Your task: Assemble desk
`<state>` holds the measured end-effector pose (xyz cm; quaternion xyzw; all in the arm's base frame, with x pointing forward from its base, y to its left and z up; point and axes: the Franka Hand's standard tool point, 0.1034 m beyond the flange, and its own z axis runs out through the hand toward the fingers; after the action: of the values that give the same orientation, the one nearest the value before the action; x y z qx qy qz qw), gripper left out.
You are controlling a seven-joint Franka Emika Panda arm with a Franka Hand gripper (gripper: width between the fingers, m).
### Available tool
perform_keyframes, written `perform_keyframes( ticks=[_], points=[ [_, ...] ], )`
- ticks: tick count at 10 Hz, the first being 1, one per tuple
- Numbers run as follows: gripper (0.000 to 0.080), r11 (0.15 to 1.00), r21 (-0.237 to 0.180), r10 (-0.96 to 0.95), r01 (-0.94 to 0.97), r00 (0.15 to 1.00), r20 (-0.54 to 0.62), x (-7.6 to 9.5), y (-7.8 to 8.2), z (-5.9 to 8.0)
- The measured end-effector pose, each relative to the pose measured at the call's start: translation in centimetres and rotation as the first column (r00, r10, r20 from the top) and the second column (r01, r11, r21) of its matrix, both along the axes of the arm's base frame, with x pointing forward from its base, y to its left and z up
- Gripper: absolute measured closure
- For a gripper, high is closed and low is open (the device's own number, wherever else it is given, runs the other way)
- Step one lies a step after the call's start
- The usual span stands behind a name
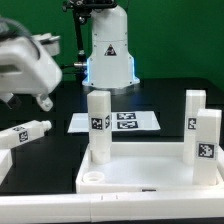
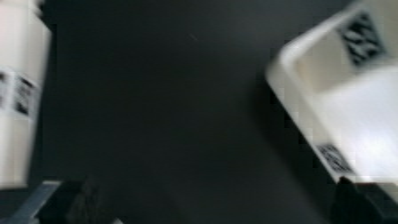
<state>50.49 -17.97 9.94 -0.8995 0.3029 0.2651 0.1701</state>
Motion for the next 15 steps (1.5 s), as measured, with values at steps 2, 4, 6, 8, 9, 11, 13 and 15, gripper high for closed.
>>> perform_keyframes(
  ticks=[2,4,6,8,9,11,13,15],
  points=[
    [0.015,0.999,0.031,-0.026,0.028,0.996,-0.085,-1.1,-1.0,-1.2],
    [0.015,0.992,0.122,-0.007,0.033,0.978,-0.21,-2.2,-1.1,-1.1],
    [0.015,0.988,0.148,0.004,0.032,0.972,-0.237,-3.4,-3.2,-3.4],
    [0.015,0.986,0.16,-0.004,0.045,0.969,-0.246,-4.6,-4.4,-4.5],
    [0.015,0.988,0.145,-0.02,0.057,0.97,-0.244,-4.7,-4.7,-5.0],
    [0.015,0.988,0.144,-0.02,0.057,0.97,-0.244,-4.8,-4.7,-5.0],
    [0.015,0.983,0.155,-0.052,0.098,0.959,-0.279,-6.5,-6.0,-6.3],
    [0.015,0.976,0.169,-0.078,0.138,0.944,-0.32,-8.3,-6.6,-7.9]
  ],
)
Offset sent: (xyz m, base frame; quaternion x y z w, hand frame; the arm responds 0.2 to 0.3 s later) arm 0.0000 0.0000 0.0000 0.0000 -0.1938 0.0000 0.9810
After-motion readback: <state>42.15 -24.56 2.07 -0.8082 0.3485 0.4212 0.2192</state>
